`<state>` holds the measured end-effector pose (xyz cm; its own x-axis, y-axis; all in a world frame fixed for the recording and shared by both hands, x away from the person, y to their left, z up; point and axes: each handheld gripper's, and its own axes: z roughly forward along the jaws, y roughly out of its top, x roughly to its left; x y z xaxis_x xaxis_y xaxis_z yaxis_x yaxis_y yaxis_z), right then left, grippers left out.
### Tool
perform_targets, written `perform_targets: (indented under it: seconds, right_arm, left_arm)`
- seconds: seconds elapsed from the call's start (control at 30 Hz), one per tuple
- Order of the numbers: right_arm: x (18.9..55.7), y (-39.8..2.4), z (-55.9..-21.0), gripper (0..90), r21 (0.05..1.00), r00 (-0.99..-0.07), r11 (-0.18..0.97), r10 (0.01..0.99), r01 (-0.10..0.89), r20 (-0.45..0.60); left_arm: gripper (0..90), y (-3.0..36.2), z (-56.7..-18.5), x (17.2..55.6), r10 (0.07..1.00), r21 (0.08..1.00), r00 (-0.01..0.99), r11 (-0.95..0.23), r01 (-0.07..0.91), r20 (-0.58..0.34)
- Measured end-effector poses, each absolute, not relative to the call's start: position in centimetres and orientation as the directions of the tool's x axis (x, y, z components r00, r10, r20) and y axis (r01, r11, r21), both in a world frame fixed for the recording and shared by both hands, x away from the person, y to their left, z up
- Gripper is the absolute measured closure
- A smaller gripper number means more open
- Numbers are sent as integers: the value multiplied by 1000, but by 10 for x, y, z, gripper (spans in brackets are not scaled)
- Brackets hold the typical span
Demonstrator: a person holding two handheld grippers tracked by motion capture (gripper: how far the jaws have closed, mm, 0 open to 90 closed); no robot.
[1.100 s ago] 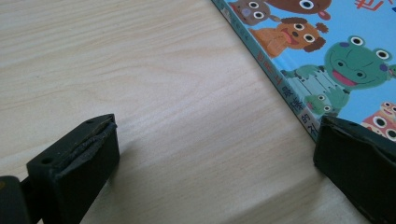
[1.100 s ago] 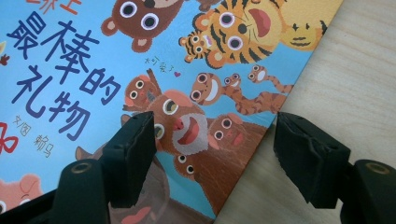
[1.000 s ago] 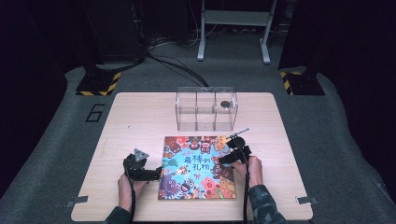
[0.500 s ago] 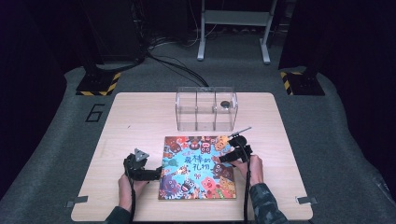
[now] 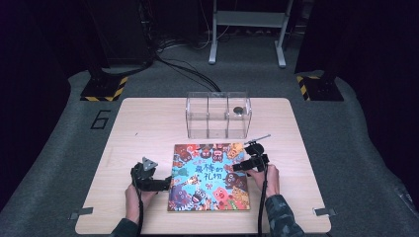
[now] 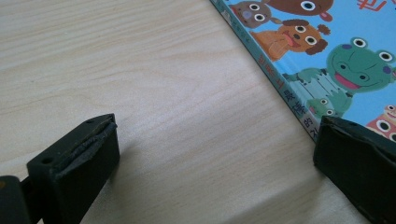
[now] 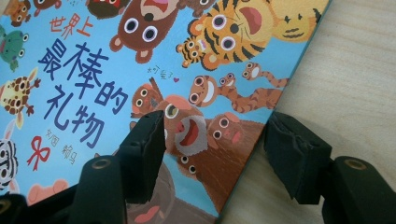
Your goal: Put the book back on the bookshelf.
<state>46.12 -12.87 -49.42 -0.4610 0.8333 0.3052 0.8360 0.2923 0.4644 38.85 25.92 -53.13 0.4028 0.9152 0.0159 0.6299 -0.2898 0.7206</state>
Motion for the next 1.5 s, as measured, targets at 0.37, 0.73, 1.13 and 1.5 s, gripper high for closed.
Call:
perform_targets:
  seconds: [0.37,0.73,1.13,1.5]
  right_arm:
    - [458,-133,-480,381,484,-461,268,820,833,339]
    - [460,-137,-467,377,530,-469,229,798,816,377]
    - [464,-135,-455,404,547,-476,224,795,806,375]
    - [462,-134,-447,401,568,-485,213,786,795,384]
  left_arm:
    - [5,259,-531,389,914,721,406,-291,629,15]
    - [5,260,-531,388,901,718,434,-312,622,16]
    - [0,263,-531,389,899,737,435,-261,624,-50]
    - [1,257,-530,387,887,745,452,-235,624,-98]
